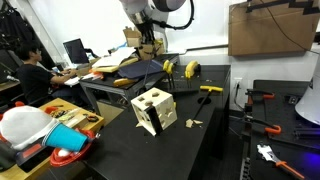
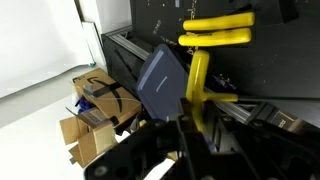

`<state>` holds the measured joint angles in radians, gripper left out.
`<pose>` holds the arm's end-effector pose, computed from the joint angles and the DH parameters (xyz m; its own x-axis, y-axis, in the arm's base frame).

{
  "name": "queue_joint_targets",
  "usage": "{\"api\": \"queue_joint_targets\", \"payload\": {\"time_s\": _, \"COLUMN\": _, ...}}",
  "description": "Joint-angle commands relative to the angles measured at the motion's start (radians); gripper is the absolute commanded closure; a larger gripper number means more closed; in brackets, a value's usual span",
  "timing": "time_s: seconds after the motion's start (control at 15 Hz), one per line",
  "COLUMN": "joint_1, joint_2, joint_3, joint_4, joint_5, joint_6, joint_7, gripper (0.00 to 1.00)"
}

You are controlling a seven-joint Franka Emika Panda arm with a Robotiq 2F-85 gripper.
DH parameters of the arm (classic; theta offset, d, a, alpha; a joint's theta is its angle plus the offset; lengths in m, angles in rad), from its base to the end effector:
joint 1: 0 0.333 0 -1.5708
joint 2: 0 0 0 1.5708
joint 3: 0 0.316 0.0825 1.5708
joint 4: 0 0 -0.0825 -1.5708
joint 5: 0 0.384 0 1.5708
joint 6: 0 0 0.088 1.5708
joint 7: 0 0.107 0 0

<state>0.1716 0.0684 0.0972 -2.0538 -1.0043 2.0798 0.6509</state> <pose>0.5609 0.1095 0.4209 0.9337 0.2573 0.2491 0.0049 -0.7048 0.7094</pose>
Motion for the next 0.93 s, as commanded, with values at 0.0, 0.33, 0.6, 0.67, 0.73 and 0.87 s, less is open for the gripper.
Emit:
{"api": "queue_joint_targets", "payload": {"time_s": 0.0, "joint_1": 0.012, "joint_2": -0.039, "joint_3": 0.027, "joint_4": -0.072, "joint_5": -0.070, "joint_6": -0.069, "joint_7": 0.100, "gripper": 0.95}}
{"api": "queue_joint_targets", "payload": {"time_s": 0.33, "joint_1": 0.043, "joint_2": -0.011, "joint_3": 0.078, "joint_4": -0.144, "joint_5": -0.124, "joint_6": -0.150, "joint_7": 0.226, "gripper": 0.95}}
{"api": "queue_joint_targets", "payload": {"time_s": 0.6, "joint_1": 0.059, "joint_2": -0.001, "joint_3": 0.098, "joint_4": -0.153, "joint_5": -0.191, "joint_6": -0.167, "joint_7": 0.328, "gripper": 0.95}}
{"api": "queue_joint_targets", "payload": {"time_s": 0.67, "joint_1": 0.059, "joint_2": -0.004, "joint_3": 0.101, "joint_4": -0.156, "joint_5": -0.209, "joint_6": -0.165, "joint_7": 0.353, "gripper": 0.95}}
{"api": "queue_joint_targets", "payload": {"time_s": 0.73, "joint_1": 0.045, "joint_2": 0.001, "joint_3": 0.092, "joint_4": -0.125, "joint_5": -0.226, "joint_6": -0.159, "joint_7": 0.337, "gripper": 0.95}}
{"api": "queue_joint_targets", "payload": {"time_s": 0.87, "joint_1": 0.030, "joint_2": -0.006, "joint_3": 0.079, "joint_4": -0.100, "joint_5": -0.259, "joint_6": -0.154, "joint_7": 0.318, "gripper": 0.95}}
